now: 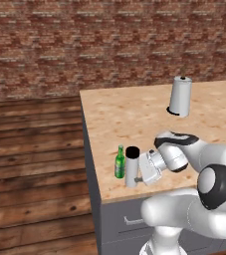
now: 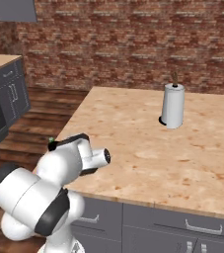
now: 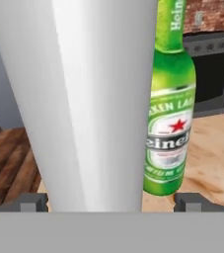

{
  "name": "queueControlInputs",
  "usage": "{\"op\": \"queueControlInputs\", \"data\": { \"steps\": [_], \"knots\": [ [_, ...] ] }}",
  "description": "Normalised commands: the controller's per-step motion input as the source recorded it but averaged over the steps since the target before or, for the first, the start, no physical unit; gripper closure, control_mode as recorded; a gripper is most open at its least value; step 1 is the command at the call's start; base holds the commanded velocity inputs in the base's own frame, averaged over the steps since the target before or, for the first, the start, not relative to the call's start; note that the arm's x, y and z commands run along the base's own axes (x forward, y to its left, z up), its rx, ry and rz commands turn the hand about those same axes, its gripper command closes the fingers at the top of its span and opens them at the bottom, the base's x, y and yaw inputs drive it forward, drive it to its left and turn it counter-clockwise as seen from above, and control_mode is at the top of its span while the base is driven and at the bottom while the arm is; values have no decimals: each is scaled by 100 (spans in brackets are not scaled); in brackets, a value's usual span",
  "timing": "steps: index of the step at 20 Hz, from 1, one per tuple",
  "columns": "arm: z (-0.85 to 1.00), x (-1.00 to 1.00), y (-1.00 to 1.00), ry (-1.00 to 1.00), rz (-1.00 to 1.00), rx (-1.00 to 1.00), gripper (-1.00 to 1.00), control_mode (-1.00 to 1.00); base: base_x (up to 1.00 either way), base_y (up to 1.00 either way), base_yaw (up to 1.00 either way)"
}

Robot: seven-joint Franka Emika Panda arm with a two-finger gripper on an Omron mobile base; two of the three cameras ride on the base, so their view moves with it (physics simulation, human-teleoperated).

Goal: Pick the beer, water bottle from the counter and place them in the open cabinet.

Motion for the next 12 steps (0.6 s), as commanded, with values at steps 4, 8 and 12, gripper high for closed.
{"op": "queueControlInputs", "data": {
  "steps": [4,8,12],
  "knots": [
    [-23,0,13,0,0,2,100,-100,0,0,0],
    [-24,0,3,1,0,3,100,-100,0,0,0],
    [-11,-3,0,0,0,2,100,-100,0,0,0]
  ]
}}
